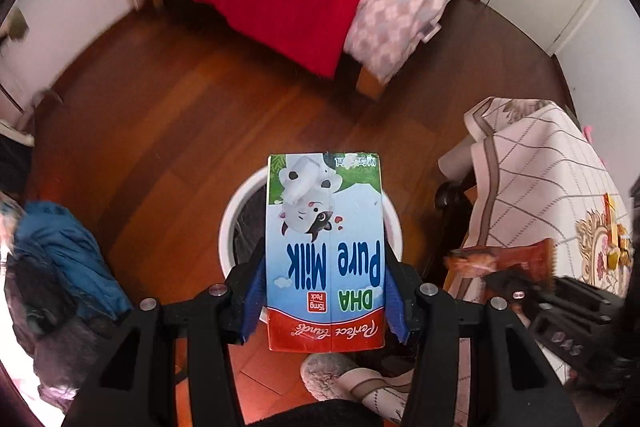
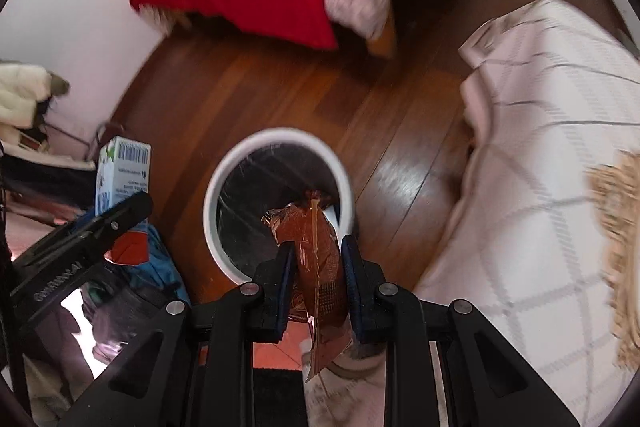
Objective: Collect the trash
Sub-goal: 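Carry the carton and wrapper over the bin and open both tools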
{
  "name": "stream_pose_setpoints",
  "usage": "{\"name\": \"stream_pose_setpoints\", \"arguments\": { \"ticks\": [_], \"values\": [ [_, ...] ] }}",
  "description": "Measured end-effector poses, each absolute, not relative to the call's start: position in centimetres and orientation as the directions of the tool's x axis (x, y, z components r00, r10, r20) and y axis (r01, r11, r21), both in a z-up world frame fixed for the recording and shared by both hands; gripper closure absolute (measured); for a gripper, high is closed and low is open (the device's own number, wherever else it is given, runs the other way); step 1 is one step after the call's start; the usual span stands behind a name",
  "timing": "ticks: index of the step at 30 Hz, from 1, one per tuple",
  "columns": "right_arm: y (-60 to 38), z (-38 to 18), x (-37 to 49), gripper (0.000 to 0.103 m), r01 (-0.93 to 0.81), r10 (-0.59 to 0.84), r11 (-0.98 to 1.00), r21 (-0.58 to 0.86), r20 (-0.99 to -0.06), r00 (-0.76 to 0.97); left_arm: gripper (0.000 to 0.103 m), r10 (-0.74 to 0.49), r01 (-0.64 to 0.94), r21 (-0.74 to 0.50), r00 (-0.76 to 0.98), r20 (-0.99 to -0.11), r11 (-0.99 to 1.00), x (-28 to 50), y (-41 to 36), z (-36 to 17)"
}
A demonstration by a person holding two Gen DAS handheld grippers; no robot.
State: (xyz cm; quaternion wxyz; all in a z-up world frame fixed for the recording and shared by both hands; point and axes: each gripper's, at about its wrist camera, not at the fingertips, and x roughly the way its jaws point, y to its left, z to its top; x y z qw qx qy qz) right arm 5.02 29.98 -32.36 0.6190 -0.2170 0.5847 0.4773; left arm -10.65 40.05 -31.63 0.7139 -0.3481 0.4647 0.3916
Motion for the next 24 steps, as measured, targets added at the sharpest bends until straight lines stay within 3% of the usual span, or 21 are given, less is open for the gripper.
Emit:
{"name": "stream_pose_setpoints", "arguments": {
  "ticks": [6,7,8,10,12,16,18,24],
  "values": [
    [35.0,-38.4,3.8,0.079,-0.85,0.247,0.45,0.274,-0.953,-0.177,0.055,0.112,-0.896,-0.185,0.249,-0.962,0.403,-11.5,44.1,-36.2],
    [35.7,-39.1,3.8,0.079,-0.851,0.238,0.449,0.271,-0.955,-0.179,0.049,0.106,-0.9,-0.181,0.241,-0.965,0.396,-11.7,44.3,-36.4],
    [36.4,-39.9,3.7,0.079,-0.852,0.227,0.447,0.271,-0.956,-0.184,0.031,0.1,-0.906,-0.182,0.236,-0.966,0.381,-11.8,44.7,-36.8],
    [37.4,-41.1,3.8,0.075,-0.855,0.211,0.445,0.266,-0.959,-0.188,0.008,0.107,-0.917,-0.18,0.231,-0.967,0.357,-12.6,44.9,-37.1],
    [38.0,-41.9,3.7,0.051,-0.862,0.194,0.43,0.269,-0.96,-0.203,0.006,0.114,-0.927,-0.167,0.216,-0.97,0.336,-13.4,45.0,-37.3],
    [39.0,-42.9,3.5,0.025,-0.871,0.18,0.409,0.273,-0.96,-0.216,0.005,0.134,-0.943,-0.104,0.153,-0.979,0.317,-14.8,44.5,-37.5],
    [39.1,-42.9,3.6,0.006,-0.875,0.174,0.41,0.258,-0.964,-0.202,0.005,0.147,-0.949,-0.077,0.128,-0.981,0.306,-15.3,44.1,-37.6],
    [37.9,-41.9,3.3,0.0,-0.887,0.154,0.421,0.188,-0.979,-0.135,0.005,0.181,-0.957,-0.015,0.071,-0.981,0.29,-16.3,42.7,-37.2]
  ]
}}
